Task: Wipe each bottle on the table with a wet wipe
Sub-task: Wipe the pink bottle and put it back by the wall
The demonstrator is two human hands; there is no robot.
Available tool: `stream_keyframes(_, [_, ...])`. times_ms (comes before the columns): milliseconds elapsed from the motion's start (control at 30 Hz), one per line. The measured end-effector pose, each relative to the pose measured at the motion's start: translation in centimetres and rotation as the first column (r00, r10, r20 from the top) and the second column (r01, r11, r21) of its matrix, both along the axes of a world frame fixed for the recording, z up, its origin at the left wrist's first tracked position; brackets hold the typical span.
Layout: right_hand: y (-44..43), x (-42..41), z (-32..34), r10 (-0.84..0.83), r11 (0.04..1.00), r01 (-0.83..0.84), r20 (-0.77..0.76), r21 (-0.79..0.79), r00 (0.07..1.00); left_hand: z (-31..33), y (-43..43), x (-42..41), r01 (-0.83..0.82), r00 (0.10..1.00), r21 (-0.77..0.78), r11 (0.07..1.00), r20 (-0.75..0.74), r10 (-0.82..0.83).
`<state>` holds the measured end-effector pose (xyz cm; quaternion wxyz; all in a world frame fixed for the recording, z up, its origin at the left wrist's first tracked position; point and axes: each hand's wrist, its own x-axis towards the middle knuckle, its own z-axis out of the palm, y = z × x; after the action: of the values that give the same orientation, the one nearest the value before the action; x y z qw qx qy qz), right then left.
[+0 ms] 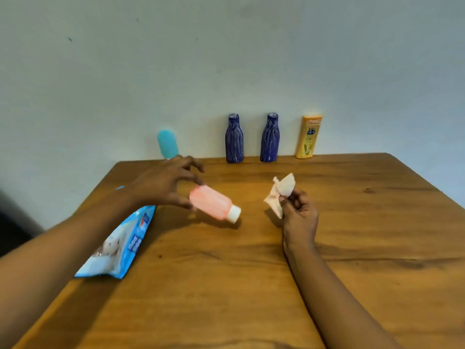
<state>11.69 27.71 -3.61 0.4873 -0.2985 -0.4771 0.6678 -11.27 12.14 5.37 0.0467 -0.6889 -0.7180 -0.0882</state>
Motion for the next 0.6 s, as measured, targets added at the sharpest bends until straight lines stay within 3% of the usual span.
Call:
stream_keyframes(167, [-1.5, 2.5, -0.5, 0.032, 0.999, -0.034, 0.058, 0.039, 0.998, -1.7, -2.0, 5.3, 0.191, 0.957, -0.317, 0.929, 0.271, -0.104])
stream_keyframes(367, [-4.0, 4.4, -0.7, 0.202, 0.979, -0.201, 0.116, -0.018, 0.973, -3.4, -0.8, 7.9, 0.225, 0.966, -0.483, 0.846, 0.225, -0.128])
stream_keyframes(433, [-4.2, 4.8, -0.6, 0.218, 0.976, -0.218, 0.158, -0.02, 0.963, -3.1, -0.7, 8.4, 0.144, 0.975, -0.507, 0.85, 0.219, -0.034])
stream_keyframes(500, [-4.3, 5.3, -0.7, 0.226, 0.974, -0.228, 0.165, -0.009, 0.96, -2.7, -1.7, 9.6, -0.045, 0.94, -0.434, 0.9, 0.287, 0.185])
stream_keyframes(533, [-4.3, 5.4, -0.7, 0.23, 0.973, -0.233, 0.158, -0.001, 0.96, -2.6, -2.7, 10.8, -0.196, 0.877, -0.372, 0.908, 0.348, 0.332])
stream_keyframes(600, [-4.2, 5.6, -0.7, 0.225, 0.974, -0.226, 0.157, -0.017, 0.962, -3.1, -5.0, 14.6, -0.512, 0.647, -0.292, 0.807, 0.487, 0.587])
